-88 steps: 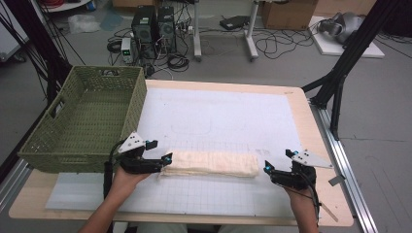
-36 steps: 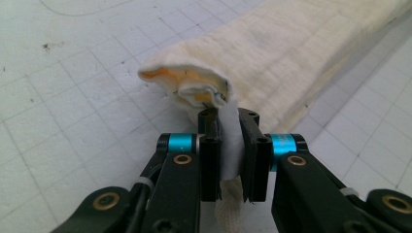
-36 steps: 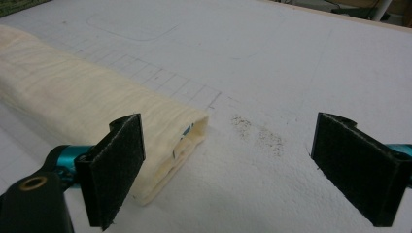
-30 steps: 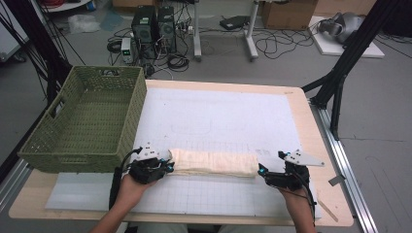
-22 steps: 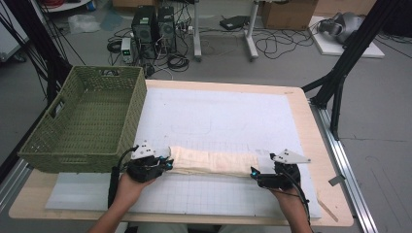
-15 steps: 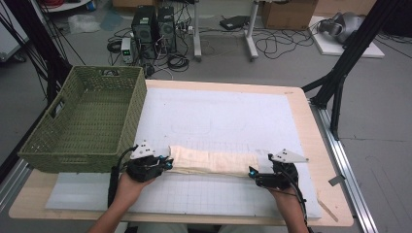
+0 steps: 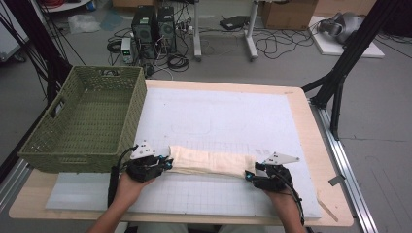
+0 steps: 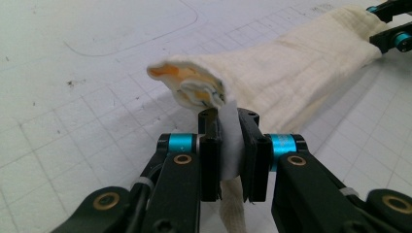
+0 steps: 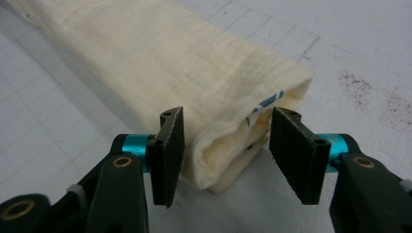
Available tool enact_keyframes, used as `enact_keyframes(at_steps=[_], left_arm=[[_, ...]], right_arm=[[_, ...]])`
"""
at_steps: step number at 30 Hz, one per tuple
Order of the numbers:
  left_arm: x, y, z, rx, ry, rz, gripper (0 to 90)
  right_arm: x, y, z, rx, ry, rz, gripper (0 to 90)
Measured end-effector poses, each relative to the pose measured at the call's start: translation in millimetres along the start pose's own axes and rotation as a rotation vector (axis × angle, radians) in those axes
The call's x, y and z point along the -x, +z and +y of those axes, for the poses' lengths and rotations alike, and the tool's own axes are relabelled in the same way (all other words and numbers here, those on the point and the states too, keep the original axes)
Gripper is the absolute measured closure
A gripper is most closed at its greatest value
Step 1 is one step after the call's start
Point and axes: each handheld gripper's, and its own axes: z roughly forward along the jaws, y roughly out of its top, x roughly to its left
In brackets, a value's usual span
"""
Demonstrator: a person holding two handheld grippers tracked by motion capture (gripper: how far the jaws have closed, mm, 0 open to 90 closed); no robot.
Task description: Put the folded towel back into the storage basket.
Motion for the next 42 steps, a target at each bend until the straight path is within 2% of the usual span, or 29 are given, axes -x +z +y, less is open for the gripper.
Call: enact_keyframes(at_steps=[4, 7, 8, 9, 10, 13, 19, 25, 29, 35, 42], left_arm=[[-0.3, 0.1, -0.1, 0.001, 0.0, 0.002, 80.1], [-0.3, 0.5, -0.3, -0.002, 0.002, 0.002, 80.1], [-0.2, 0.6, -0.4, -0.003, 0.003, 0.002, 80.0], [-0.1, 0.9, -0.4, -0.003, 0.003, 0.002, 80.1], [-0.1, 1.0, -0.5, -0.004, 0.005, 0.002, 80.1], [-0.6, 1.0, -0.5, -0.004, 0.006, 0.004, 80.1], [-1.4, -1.9, 1.5, 0.017, 0.009, 0.005, 80.1], [-0.5, -5.8, 4.4, 0.048, 0.004, 0.009, 80.2], [-0.2, -12.7, 9.9, 0.098, 0.005, -0.001, 80.2], [0.7, -22.0, 17.4, 0.165, 0.024, 0.0, 80.2], [-1.4, -33.6, 26.3, 0.207, 0.03, -0.011, 80.3]], right_arm=[[-3.3, -0.3, -0.4, -0.009, -0.026, 0.023, 51.6], [-2.7, -0.4, -1.7, -0.004, -0.016, 0.04, 54.4], [-2.4, -0.4, -1.7, -0.004, -0.015, 0.042, 57.1], [-2.5, -0.6, -1.5, -0.007, -0.012, 0.053, 63.3], [-2.8, -0.8, -1.3, -0.009, -0.011, 0.079, 68.2], [-4.6, -1.2, -0.8, -0.011, -0.014, 0.09, 75.3], [-8.3, -4.5, 3.0, 0.012, -0.041, 0.05, 78.2], [-12.8, -13.7, 10.8, 0.079, -0.075, -0.002, 78.3], [-13.1, -19.7, 14.5, 0.111, -0.071, -0.011, 78.2], [-15.1, -26.7, 22.8, 0.156, -0.101, -0.039, 78.1], [-14.6, -33.8, 32.6, 0.22, -0.101, -0.039, 78.2]])
